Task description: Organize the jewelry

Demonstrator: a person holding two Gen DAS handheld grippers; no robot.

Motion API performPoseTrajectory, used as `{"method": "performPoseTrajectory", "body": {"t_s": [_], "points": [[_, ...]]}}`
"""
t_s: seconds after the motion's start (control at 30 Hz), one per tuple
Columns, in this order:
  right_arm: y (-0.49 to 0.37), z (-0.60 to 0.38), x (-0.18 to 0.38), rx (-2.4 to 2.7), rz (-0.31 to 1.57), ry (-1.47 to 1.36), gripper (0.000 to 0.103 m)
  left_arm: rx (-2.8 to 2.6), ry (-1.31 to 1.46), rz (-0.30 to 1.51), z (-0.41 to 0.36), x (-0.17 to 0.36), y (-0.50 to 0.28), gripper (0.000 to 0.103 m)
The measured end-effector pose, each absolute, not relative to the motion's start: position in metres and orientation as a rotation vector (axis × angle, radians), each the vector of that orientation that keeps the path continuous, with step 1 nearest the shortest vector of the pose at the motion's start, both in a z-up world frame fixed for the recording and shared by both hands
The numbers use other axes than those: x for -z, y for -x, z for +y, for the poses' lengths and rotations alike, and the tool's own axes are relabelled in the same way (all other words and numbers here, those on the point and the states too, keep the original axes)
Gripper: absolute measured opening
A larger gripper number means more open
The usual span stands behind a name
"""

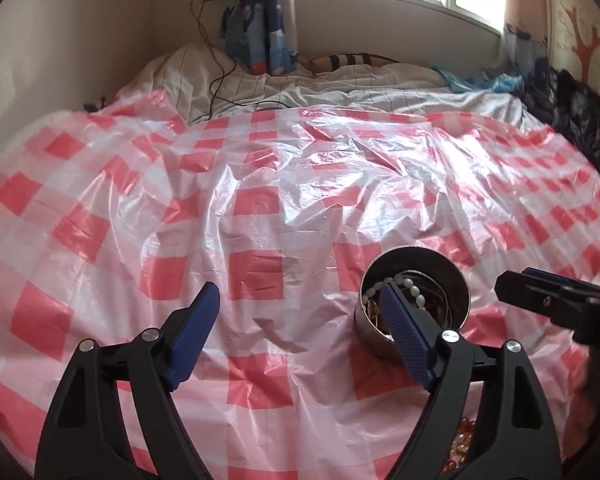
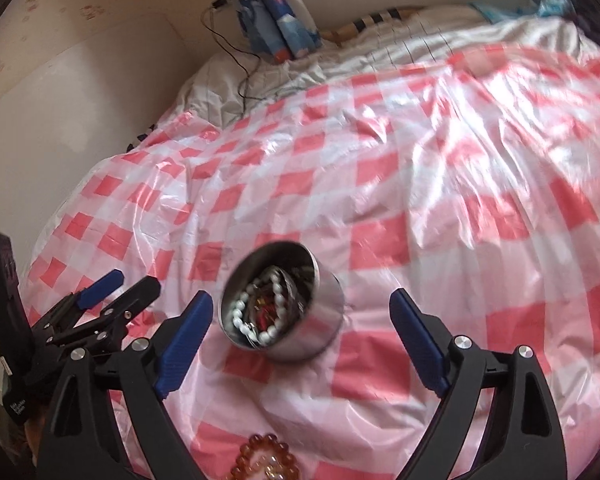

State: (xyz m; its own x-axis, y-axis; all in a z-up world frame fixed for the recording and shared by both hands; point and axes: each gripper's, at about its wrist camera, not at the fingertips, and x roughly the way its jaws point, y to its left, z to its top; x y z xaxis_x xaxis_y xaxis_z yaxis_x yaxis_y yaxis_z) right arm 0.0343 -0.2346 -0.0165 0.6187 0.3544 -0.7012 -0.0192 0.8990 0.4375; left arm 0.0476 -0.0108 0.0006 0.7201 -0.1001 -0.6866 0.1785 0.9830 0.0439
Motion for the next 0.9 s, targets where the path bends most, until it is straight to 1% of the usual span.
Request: {"method": "performPoseTrajectory", "body": {"t_s": [0.1, 0.23, 0.6, 0.9], "points": [[-0.028, -0.252, 0.023, -0.217, 0.911, -0.463, 0.086, 0.160, -0.138, 0.754, -0.015, 0.002, -0.044, 0.082], [-0.017, -0.263, 0.026, -0.214, 0.938, -0.456, 0.087, 0.164, -0.163, 0.762, -0.019, 0.006, -0.039, 0.084], [0.009, -0.227, 0.031, -0.320, 1.014, -0.235, 0.088, 0.187, -0.298, 0.774, -0.036, 0.023, -0.024, 0.085], [0.020, -0.220, 0.032, -0.336, 1.030, -0.199, 0.088, 0.174, -0.347, 0.736, -0.037, 0.019, -0.014, 0.085]]}}
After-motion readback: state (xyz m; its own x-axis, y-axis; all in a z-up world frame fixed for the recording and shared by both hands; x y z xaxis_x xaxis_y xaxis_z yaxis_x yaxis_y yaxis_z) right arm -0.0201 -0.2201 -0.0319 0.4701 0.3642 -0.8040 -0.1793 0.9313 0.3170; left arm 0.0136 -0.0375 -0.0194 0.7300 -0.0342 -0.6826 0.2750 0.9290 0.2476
